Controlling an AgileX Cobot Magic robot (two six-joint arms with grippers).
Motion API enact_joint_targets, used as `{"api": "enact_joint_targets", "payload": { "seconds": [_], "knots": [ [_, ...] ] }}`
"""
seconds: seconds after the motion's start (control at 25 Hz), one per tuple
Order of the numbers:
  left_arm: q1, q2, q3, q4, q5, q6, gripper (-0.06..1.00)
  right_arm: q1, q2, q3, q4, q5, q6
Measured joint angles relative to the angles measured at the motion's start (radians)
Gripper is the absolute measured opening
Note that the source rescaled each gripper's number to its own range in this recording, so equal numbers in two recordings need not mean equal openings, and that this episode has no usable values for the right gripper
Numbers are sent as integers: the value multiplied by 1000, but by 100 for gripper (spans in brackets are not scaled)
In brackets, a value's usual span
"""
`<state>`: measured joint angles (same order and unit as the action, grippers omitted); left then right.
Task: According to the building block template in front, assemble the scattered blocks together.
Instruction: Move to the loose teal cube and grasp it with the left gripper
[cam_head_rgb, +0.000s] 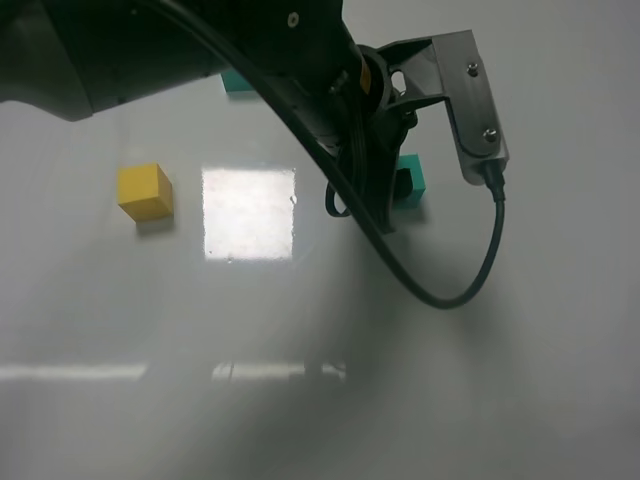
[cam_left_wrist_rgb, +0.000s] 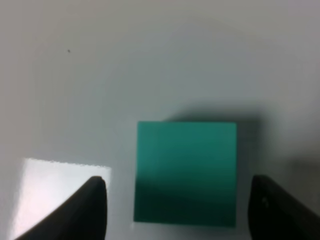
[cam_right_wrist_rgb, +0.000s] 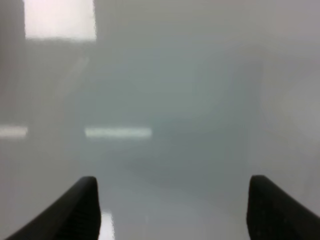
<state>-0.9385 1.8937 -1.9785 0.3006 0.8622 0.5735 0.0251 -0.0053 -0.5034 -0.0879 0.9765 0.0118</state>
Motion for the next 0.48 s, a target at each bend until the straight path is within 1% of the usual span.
{"api": "enact_joint_targets", "payload": {
  "seconds": [0.28,0.48],
  "knots": [
    [11,23,0,-21,-60,1,60,0,0,0,0,0,0],
    [11,42,0,-31,-75,1,60,0,0,0,0,0,0]
  ]
}}
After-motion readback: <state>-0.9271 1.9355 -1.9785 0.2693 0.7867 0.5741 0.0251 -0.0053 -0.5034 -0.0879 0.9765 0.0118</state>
